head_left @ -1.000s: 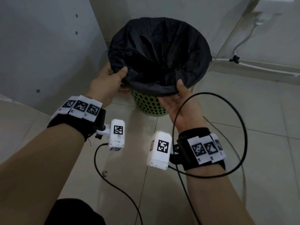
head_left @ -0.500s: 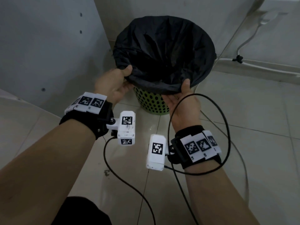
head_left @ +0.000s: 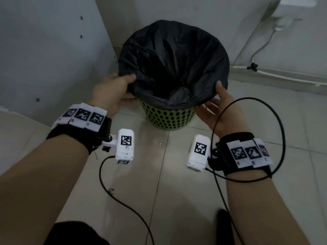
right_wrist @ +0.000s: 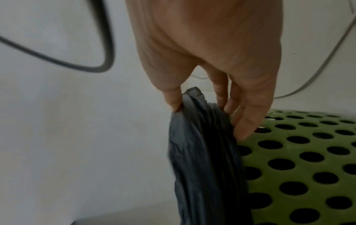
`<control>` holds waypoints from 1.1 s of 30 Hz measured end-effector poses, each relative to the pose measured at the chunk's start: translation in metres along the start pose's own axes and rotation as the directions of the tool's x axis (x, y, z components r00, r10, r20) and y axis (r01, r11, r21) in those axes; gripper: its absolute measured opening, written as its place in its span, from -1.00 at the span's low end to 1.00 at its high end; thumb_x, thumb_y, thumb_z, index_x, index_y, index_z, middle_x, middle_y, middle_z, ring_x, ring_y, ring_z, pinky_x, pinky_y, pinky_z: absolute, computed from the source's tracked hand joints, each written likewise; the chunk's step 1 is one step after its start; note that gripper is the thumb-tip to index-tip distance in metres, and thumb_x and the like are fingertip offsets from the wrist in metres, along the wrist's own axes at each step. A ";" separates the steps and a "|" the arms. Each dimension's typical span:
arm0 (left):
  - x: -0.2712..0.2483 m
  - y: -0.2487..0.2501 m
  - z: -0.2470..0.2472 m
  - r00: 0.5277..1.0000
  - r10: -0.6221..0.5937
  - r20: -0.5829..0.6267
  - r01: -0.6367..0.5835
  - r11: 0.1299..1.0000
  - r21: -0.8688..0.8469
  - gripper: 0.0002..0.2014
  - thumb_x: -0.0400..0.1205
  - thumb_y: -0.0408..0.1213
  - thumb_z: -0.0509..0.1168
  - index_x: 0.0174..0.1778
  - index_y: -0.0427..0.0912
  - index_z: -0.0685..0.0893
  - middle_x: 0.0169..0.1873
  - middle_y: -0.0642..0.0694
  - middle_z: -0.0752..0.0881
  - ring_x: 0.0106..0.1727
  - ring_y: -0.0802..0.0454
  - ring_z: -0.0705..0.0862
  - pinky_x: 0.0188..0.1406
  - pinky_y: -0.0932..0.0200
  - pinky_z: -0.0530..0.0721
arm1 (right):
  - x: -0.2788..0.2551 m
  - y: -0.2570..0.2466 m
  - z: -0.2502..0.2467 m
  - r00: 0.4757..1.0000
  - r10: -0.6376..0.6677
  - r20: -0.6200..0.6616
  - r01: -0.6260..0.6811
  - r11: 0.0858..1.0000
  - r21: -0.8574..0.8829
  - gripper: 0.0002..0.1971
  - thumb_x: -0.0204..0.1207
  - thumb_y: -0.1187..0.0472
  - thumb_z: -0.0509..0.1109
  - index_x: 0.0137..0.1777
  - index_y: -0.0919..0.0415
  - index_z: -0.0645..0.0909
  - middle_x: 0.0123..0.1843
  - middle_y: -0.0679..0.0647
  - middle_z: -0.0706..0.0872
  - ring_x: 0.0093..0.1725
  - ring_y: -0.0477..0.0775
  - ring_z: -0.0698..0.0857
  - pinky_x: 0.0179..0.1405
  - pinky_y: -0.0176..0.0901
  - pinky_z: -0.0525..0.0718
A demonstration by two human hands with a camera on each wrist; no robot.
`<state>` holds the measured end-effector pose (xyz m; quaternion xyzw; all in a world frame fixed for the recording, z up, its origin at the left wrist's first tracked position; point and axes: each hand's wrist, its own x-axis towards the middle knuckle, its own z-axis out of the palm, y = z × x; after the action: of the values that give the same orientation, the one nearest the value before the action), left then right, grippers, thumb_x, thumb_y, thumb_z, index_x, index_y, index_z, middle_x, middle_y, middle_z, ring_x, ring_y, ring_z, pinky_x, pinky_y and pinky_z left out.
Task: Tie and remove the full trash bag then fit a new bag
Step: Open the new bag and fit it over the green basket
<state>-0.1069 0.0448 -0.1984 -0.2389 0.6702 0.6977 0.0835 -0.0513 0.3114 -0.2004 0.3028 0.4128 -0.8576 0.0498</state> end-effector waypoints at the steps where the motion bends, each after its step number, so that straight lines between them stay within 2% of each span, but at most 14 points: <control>1: -0.001 -0.002 0.001 1.000 0.012 0.007 -0.012 1.000 0.023 -0.65 0.67 -0.16 0.37 0.38 -0.10 0.65 0.20 -0.10 0.79 0.13 -0.08 0.79 -0.25 0.07 0.83 | -0.001 -0.001 0.003 1.000 0.000 0.006 -0.001 1.000 0.022 -0.75 0.59 0.06 0.46 0.09 0.25 0.68 -0.21 0.14 0.84 -0.08 0.17 0.81 0.17 0.23 0.77; 5: -0.006 -0.001 0.001 0.999 0.031 0.044 -0.032 0.999 0.023 -0.71 0.73 -0.24 0.30 0.38 -0.15 0.66 0.16 -0.10 0.80 0.07 -0.06 0.80 -0.32 0.13 0.81 | -0.001 -0.007 0.008 0.999 0.019 0.030 -0.021 0.998 0.064 -0.85 0.67 0.23 0.34 0.17 0.23 0.64 -0.27 0.11 0.85 -0.08 0.19 0.79 0.19 0.20 0.75; 7: -0.007 0.001 0.003 0.997 0.060 0.040 -0.060 0.998 -0.006 -0.71 0.76 -0.24 0.26 0.39 -0.15 0.64 0.16 -0.09 0.80 0.02 -0.02 0.80 -0.32 0.16 0.80 | 0.001 -0.007 0.009 0.999 0.041 0.036 -0.044 0.996 0.083 -0.78 0.68 0.26 0.30 0.27 0.27 0.61 -0.23 0.13 0.86 -0.07 0.18 0.79 0.01 0.08 0.81; 9: -0.010 0.001 0.005 0.993 0.113 0.014 -0.112 0.992 -0.050 -0.69 0.76 -0.22 0.25 0.41 -0.16 0.62 0.18 -0.06 0.79 0.01 0.00 0.80 -0.21 0.12 0.81 | 0.001 -0.004 0.011 0.997 0.060 0.039 -0.064 0.992 0.105 -0.85 0.71 0.27 0.26 0.15 0.28 0.62 -0.25 0.14 0.85 -0.07 0.18 0.79 -0.09 0.05 0.83; 12: -0.016 -0.002 0.012 0.992 0.125 0.018 -0.125 0.992 -0.025 -0.65 0.69 -0.17 0.36 0.41 -0.11 0.64 0.21 -0.02 0.80 0.16 -0.05 0.79 -0.02 -0.03 0.82 | -0.008 0.004 0.018 0.992 0.097 0.086 -0.108 0.984 0.144 -0.85 0.72 0.27 0.25 0.06 0.31 0.62 -0.23 0.21 0.86 -0.10 0.21 0.82 0.02 0.15 0.80; 14: -0.018 -0.004 0.017 0.993 0.115 0.007 -0.115 0.992 0.044 -0.65 0.68 -0.28 0.36 0.40 -0.09 0.63 0.18 -0.02 0.79 0.09 -0.01 0.77 -0.01 -0.08 0.83 | -0.011 0.006 0.021 0.992 0.068 0.110 -0.080 0.991 0.107 -0.82 0.71 0.15 0.29 0.08 0.26 0.64 -0.22 0.15 0.86 -0.10 0.16 0.82 0.10 0.11 0.77; 16: -0.017 -0.004 0.019 0.993 0.114 -0.005 -0.113 0.991 0.066 -0.66 0.69 -0.37 0.32 0.40 -0.13 0.61 0.12 -0.06 0.78 -0.04 -0.01 0.77 -0.09 -0.03 0.82 | -0.012 0.002 0.022 0.995 0.022 0.092 -0.030 0.996 0.086 -0.78 0.67 0.06 0.35 0.09 0.22 0.66 -0.20 0.11 0.85 -0.04 0.11 0.79 0.28 0.06 0.70; 18: -0.015 -0.002 0.020 0.994 0.113 -0.013 -0.111 0.991 0.068 -0.69 0.67 -0.42 0.31 0.35 -0.19 0.63 0.09 -0.15 0.78 -0.14 -0.07 0.78 -0.24 0.05 0.80 | -0.007 -0.003 0.020 0.998 0.036 0.053 -0.043 0.988 0.149 -0.79 0.63 0.10 0.42 0.07 0.26 0.67 -0.19 0.16 0.85 0.01 0.14 0.80 0.32 0.07 0.70; 20: -0.015 0.000 0.021 0.992 0.122 -0.035 -0.119 0.990 0.072 -0.75 0.64 -0.44 0.31 0.23 -0.21 0.66 0.04 -0.23 0.77 -0.23 -0.09 0.73 -0.35 0.11 0.72 | -0.003 -0.005 0.017 0.996 0.084 0.025 -0.087 0.980 0.179 -0.80 0.59 0.15 0.47 0.04 0.29 0.66 -0.23 0.18 0.84 -0.01 0.17 0.80 0.24 0.04 0.74; 22: -0.016 0.003 0.022 0.990 0.134 -0.042 -0.131 0.988 0.078 -0.79 0.61 -0.45 0.31 0.15 -0.18 0.66 -0.04 -0.23 0.75 -0.26 -0.09 0.68 -0.41 0.12 0.63 | 0.000 -0.005 0.016 0.996 0.093 0.016 -0.095 0.979 0.178 -0.81 0.58 0.20 0.46 0.09 0.29 0.63 -0.11 0.19 0.80 -0.04 0.15 0.79 0.04 -0.04 0.81; 25: -0.017 0.004 0.022 0.992 0.122 -0.035 -0.119 0.989 0.088 -0.81 0.59 -0.39 0.32 0.10 -0.11 0.66 -0.04 -0.16 0.76 -0.14 -0.12 0.70 -0.46 0.18 0.64 | 0.001 -0.005 0.016 0.995 0.098 0.025 -0.101 0.974 0.203 -0.79 0.62 0.26 0.40 0.20 0.29 0.59 -0.05 0.18 0.74 -0.06 0.12 0.76 -0.10 -0.11 0.81; 28: -0.020 0.000 0.022 0.995 0.094 -0.047 -0.090 0.993 0.075 -0.70 0.59 -0.29 0.37 0.23 0.04 0.67 0.15 -0.02 0.78 0.13 -0.06 0.74 -0.12 -0.02 0.83 | -0.004 0.000 0.015 0.994 0.090 0.059 -0.101 0.965 0.240 -0.87 0.64 0.30 0.37 0.12 0.33 0.61 -0.15 0.23 0.81 -0.02 0.17 0.77 0.15 0.04 0.76; 30: -0.022 -0.003 0.020 0.993 0.101 -0.053 -0.096 0.991 0.096 -0.61 0.58 -0.30 0.38 0.32 0.07 0.61 0.21 0.02 0.73 0.16 -0.02 0.72 0.03 -0.13 0.82 | -0.011 0.006 0.013 0.990 0.107 0.091 -0.123 0.972 0.199 -0.89 0.64 0.26 0.38 0.03 0.32 0.62 -0.27 0.21 0.84 0.00 0.20 0.77 0.20 0.12 0.74; 33: -0.021 0.001 0.015 0.994 0.105 -0.043 -0.098 0.984 0.149 -0.53 0.46 -0.30 0.35 0.33 -0.03 0.63 0.21 -0.09 0.74 0.16 -0.15 0.74 0.08 -0.19 0.82 | -0.013 0.008 0.005 0.994 0.085 0.075 -0.090 0.993 0.072 -0.77 0.59 0.01 0.44 0.00 0.19 0.67 -0.12 0.12 0.82 0.07 0.17 0.78 0.24 0.11 0.73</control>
<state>-0.0926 0.0639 -0.1879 -0.2151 0.7330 0.6435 0.0484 -0.0406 0.2998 -0.1963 0.2913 0.3643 -0.8799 0.0906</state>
